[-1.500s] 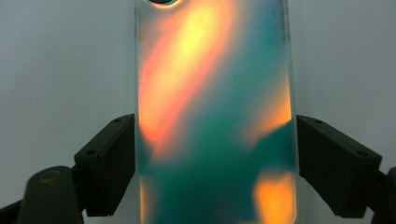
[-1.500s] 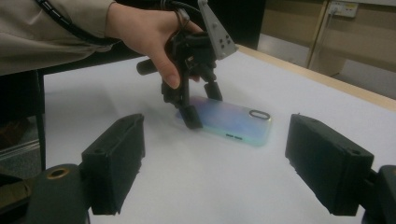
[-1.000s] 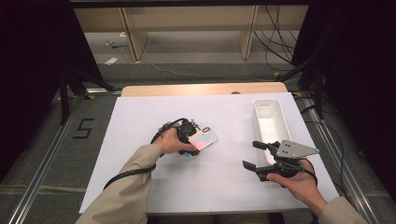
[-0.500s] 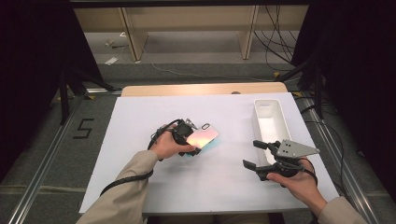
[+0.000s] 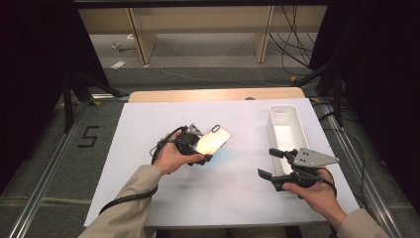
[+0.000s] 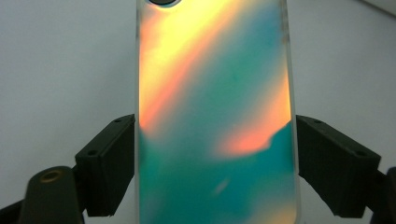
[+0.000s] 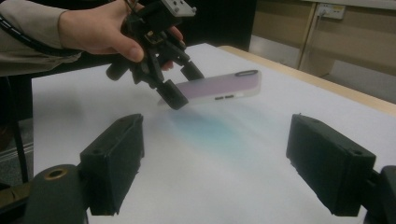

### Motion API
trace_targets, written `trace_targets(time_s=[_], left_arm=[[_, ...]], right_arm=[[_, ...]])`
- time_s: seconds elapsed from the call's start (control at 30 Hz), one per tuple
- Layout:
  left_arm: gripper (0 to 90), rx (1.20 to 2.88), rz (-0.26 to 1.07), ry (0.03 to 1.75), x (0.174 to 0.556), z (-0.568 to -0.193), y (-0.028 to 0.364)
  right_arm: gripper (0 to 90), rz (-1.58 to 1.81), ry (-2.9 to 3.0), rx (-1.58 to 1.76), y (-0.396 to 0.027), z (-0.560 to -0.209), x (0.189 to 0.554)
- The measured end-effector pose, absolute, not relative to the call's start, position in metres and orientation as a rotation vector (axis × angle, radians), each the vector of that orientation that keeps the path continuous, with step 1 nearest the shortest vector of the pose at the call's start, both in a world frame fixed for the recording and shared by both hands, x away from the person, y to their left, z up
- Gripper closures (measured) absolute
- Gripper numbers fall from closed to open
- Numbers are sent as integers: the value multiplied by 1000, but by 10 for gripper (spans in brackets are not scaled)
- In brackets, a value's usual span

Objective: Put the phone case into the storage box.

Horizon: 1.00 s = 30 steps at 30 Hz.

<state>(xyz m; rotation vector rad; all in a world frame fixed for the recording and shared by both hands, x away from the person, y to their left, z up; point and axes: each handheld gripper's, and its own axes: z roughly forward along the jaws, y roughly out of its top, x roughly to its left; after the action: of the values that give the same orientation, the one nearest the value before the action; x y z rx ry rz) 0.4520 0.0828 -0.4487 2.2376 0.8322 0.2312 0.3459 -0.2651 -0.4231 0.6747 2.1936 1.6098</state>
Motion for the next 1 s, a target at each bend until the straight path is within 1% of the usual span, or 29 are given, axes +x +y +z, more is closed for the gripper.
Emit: trace_targets(time_s=[0.37, 1.0], left_arm=[[172, 2172, 271, 816, 434, -441, 88], [172, 2134, 298, 772, 408, -434, 99]], right_arm=[[196, 1593, 2187, 686, -264, -422, 346], [199, 1577, 2156, 720, -264, -418, 352]])
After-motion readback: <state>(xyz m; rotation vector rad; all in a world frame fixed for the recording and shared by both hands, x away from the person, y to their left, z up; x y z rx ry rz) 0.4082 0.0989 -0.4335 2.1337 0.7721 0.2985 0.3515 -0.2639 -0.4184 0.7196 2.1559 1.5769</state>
